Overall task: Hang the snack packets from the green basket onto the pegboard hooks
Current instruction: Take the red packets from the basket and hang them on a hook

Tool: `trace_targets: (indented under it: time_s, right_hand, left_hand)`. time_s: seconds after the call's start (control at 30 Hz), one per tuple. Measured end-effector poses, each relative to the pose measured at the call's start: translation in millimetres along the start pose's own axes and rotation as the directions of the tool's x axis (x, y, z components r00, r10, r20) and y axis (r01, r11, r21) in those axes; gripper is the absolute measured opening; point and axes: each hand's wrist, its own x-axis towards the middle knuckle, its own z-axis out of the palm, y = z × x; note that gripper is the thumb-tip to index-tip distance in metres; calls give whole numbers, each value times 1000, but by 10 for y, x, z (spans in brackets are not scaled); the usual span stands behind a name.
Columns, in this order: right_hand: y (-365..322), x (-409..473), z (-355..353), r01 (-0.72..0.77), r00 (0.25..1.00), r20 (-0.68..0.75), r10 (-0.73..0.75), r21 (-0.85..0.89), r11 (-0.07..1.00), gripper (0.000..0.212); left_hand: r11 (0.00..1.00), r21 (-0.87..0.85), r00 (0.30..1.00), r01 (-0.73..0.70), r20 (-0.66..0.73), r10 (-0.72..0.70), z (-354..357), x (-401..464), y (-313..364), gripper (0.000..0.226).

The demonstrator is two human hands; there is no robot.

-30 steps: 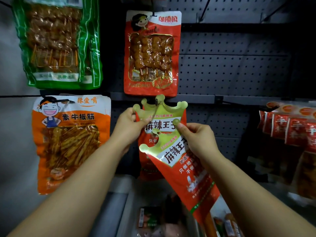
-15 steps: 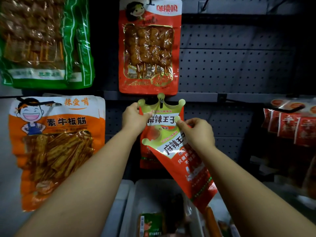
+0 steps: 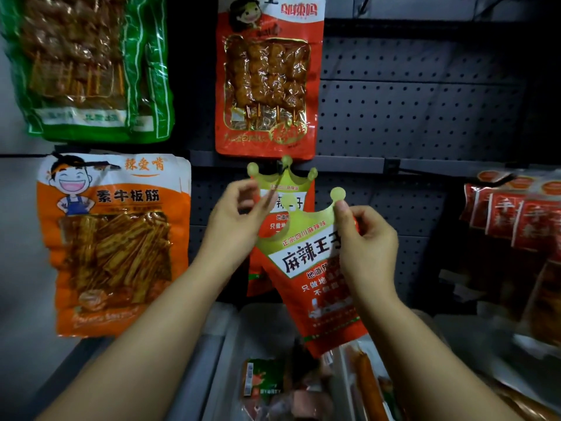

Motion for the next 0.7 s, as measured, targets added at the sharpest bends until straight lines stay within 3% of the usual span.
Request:
trace_targets:
  time_s: [0.07,0.13,0.3,0.5,0.7]
  right_hand:
    - [-54,-90,-24,32,999,-13,-31,46,998,33]
    - [-108,-178,-56,51,999,13,-53,104,993,33]
    - [-292,-332,-161,113,971,175,-162,262,959,25]
    - [-526,-296,-238,203,952,155,-265,328,922,18]
    - [-637,-239,-206,161,949,201,-243,356,920,20]
  left_hand:
    - [997,-70,995,34,96,-27,-20,-110,82,7]
    - [995,-102,991,-2,133,15,-59,-212,153,8]
    - [975,-121,976,-188,88,199,-202,-364,345,16]
    - [941,-111,946,-320,22,325,-233,-318,641,22]
    - [941,-88,945,-326,-15,326,-265,-173,757,17]
